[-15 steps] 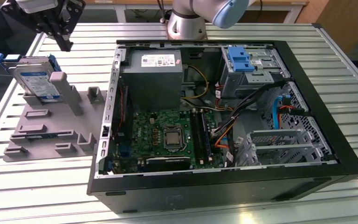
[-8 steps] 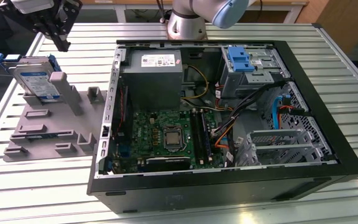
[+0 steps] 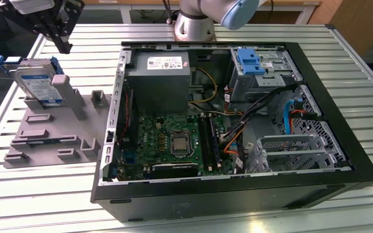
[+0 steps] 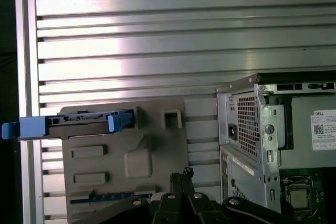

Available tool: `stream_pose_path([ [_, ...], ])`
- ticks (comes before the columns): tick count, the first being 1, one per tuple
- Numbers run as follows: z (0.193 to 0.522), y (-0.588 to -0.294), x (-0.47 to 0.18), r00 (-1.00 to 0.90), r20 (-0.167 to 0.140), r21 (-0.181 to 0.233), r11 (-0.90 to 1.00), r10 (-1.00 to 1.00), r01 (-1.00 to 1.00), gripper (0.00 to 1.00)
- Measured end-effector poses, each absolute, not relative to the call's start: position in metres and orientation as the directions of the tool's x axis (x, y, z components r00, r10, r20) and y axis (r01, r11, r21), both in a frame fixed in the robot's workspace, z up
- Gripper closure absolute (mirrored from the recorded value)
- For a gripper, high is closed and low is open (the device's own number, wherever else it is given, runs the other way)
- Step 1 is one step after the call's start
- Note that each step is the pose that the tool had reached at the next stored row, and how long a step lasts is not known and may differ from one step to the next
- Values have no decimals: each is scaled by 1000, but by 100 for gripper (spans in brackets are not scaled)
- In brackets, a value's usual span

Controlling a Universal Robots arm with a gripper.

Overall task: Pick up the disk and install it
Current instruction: 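Reach for the disk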

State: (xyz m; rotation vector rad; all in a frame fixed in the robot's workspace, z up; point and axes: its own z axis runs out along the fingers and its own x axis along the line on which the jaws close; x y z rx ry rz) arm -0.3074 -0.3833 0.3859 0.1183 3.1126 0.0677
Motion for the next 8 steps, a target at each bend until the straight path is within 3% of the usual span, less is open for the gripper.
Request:
stream_pose_path([
  [8,386,-383,-310,-997,-24,44,996,76,75,89],
])
